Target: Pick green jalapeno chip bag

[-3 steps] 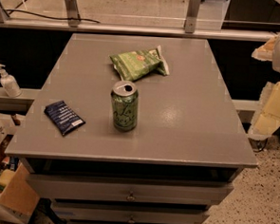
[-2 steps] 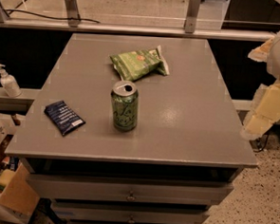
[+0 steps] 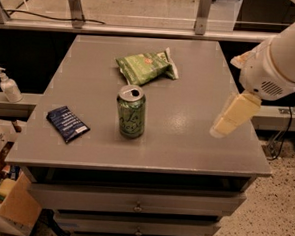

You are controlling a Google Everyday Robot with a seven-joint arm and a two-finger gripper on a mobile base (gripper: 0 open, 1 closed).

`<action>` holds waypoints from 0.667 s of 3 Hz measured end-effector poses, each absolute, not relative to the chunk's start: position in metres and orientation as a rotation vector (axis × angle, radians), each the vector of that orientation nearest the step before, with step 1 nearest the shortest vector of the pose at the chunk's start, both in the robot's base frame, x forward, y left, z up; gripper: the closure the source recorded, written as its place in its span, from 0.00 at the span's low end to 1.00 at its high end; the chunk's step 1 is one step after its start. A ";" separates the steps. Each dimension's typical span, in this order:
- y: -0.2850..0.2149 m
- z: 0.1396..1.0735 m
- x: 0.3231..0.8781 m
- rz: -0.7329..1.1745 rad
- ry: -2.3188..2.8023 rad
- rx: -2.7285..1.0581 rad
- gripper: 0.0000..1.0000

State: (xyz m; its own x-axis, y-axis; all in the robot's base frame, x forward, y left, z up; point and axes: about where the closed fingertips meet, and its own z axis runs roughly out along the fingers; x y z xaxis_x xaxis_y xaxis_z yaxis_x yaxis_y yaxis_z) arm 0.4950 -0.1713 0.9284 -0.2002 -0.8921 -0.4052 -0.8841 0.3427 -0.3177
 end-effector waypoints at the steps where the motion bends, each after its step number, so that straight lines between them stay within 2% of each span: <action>1: -0.145 0.914 0.536 0.035 2.016 -1.486 0.00; 2: -0.116 0.900 0.584 0.102 1.952 -1.452 0.00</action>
Offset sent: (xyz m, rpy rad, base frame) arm 0.1609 0.0946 -0.0455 0.2831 -0.1139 0.0645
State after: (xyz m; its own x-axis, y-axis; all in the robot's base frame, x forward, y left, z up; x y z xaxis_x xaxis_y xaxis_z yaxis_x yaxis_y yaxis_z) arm 0.5844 -0.1159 0.9003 -0.1350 -0.8144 -0.5644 -0.8688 0.3712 -0.3278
